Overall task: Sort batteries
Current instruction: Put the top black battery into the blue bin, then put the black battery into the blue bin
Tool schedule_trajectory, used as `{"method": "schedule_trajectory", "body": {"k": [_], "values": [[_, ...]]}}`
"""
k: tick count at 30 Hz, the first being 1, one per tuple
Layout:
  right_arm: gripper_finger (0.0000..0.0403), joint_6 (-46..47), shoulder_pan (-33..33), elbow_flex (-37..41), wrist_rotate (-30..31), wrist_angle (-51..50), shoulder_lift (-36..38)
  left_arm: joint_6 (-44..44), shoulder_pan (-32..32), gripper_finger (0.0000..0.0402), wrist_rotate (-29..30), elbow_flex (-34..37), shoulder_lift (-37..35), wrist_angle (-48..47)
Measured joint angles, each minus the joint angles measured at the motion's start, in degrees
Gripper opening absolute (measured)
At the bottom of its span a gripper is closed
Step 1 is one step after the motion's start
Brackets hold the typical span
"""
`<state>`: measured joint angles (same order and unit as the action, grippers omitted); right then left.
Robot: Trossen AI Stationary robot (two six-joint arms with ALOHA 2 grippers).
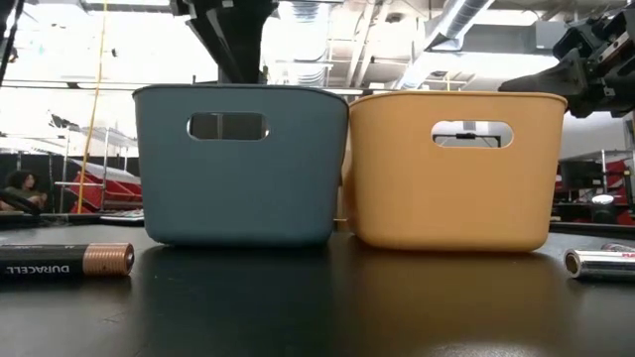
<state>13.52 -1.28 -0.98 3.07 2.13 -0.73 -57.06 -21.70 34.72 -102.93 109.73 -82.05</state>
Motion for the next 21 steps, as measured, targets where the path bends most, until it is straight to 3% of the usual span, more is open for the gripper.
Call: {"method": "schedule_trajectory", "body": {"k": [6, 14, 21], "values": [[0.0043, 0.00, 0.00, -0.01, 0.00, 0.00, 0.02, 1.24, -3.06, 0.0210, 0.93, -2.30, -0.71, -0.65], [0.0043, 0.01, 0.00, -0.01, 0.00, 0.02, 0.02, 4.36, -12.92, 0.0198, -6.16, -3.41, -0.70, 6.93], [0.0043, 0.00, 0.00, -0.01, 0.00, 0.02, 0.01, 0.77, -21.26, 0.0193, -4.92, -3.50, 1.51, 14.61]]}}
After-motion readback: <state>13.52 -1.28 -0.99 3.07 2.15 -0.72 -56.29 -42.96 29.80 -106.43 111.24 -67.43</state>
